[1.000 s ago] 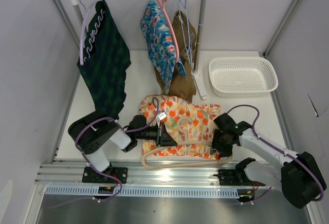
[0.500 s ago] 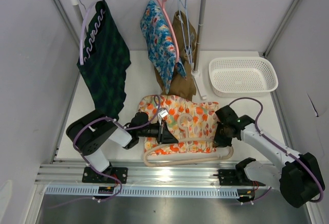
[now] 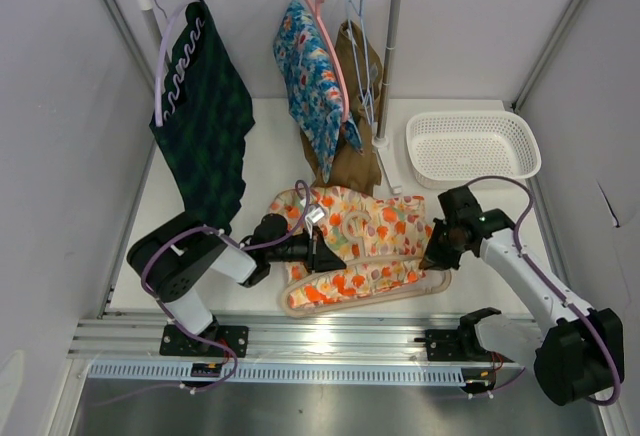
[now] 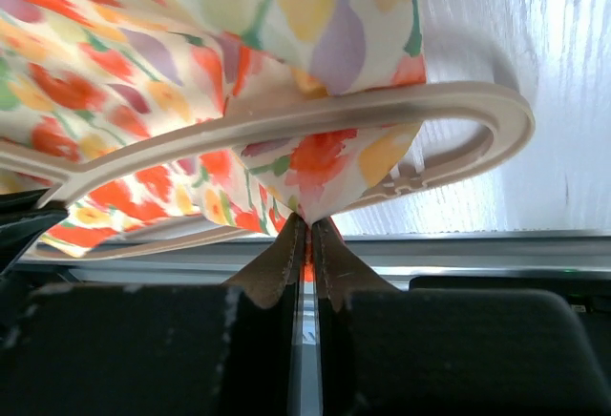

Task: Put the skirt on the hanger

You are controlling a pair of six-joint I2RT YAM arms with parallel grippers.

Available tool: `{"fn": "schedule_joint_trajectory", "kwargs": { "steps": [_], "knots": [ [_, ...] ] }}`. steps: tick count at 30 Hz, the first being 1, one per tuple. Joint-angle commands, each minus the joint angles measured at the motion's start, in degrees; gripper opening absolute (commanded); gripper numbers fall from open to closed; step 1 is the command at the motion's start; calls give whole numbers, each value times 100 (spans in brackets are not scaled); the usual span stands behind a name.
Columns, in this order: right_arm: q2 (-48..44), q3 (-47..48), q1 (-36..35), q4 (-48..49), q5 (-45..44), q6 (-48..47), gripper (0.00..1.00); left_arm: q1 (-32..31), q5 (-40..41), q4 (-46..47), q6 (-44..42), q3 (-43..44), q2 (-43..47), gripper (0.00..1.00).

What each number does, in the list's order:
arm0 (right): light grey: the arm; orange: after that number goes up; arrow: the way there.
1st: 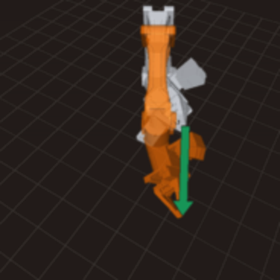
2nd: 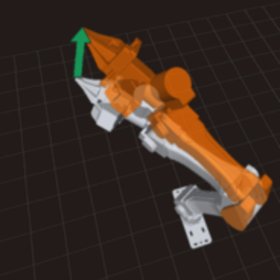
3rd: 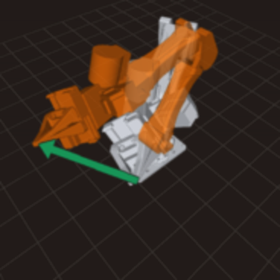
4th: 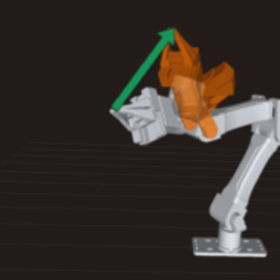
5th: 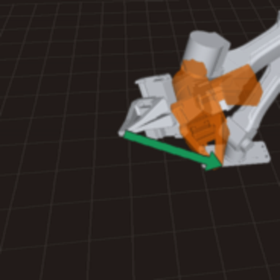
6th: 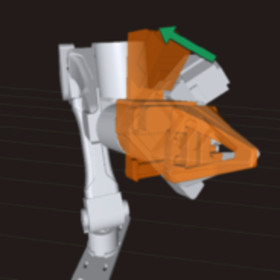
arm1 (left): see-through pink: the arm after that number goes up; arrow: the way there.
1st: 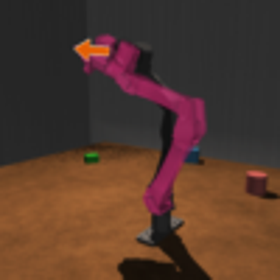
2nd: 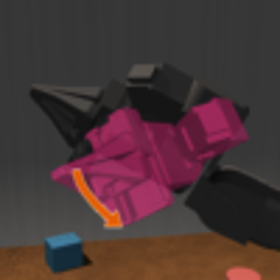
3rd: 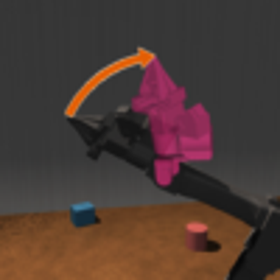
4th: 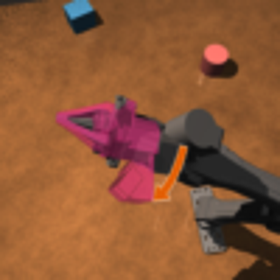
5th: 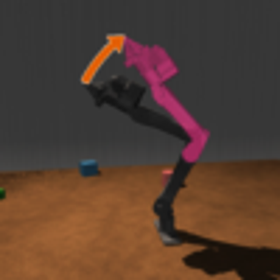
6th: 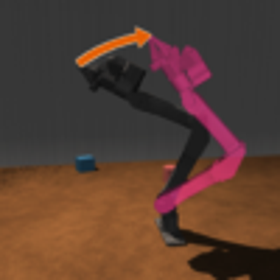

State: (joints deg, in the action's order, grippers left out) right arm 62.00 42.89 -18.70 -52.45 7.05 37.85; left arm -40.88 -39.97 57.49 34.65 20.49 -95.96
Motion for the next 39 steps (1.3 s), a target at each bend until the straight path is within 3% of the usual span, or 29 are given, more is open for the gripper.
{"fn": "schedule_joint_trajectory", "kwargs": {
  "steps": [1,24,32,36,39],
  "knots": [
    [-74,474,191,-99,121,-260,3,63,173,-80,-371,130,-37,0],
    [216,782,1982,-143,842,-972,2,116,744,-1302,-1259,333,455,0],
    [120,308,1993,14,789,-990,4,124,1289,-1820,-1567,508,649,0],
    [102,237,1923,94,850,-788,14,124,1333,-1786,-1558,552,623,0],
    [50,202,1634,156,685,-656,36,116,1307,-1759,-1541,552,640,0]
  ]
}}
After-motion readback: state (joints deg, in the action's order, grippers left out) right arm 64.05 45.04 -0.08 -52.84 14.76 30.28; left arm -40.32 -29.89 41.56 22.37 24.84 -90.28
